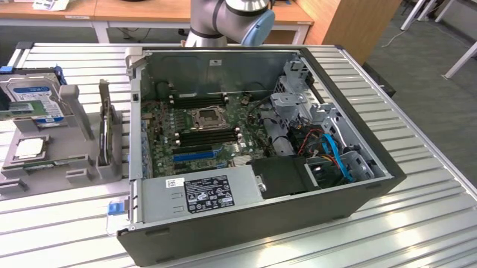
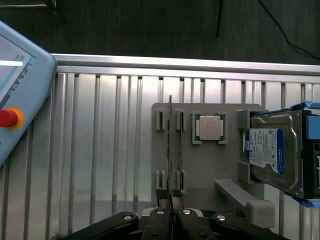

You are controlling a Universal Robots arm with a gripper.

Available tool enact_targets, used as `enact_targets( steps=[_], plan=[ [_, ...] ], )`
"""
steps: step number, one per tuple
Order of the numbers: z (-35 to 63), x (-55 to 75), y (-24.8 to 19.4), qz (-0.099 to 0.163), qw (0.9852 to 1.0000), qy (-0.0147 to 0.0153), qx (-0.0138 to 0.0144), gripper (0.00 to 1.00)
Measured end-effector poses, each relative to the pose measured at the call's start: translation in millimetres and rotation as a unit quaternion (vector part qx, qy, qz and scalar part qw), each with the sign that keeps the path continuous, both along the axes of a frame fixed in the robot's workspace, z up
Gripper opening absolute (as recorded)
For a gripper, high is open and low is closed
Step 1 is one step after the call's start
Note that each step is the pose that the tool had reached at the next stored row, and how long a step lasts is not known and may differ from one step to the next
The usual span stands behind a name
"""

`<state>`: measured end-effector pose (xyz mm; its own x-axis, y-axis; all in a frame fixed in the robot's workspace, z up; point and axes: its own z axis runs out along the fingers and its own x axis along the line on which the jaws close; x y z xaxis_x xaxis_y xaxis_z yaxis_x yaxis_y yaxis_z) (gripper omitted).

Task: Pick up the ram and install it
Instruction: 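Pick up the ram and move it above insertion slot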

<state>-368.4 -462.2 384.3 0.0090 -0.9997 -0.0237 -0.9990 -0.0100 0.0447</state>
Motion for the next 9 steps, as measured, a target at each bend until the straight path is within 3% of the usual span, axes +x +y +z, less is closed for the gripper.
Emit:
enact_targets(
  steps=[9],
  plan=[
    [9.7, 0.0, 0.0, 0.0, 1.0, 0.0, 0.0, 0.12]
  ],
)
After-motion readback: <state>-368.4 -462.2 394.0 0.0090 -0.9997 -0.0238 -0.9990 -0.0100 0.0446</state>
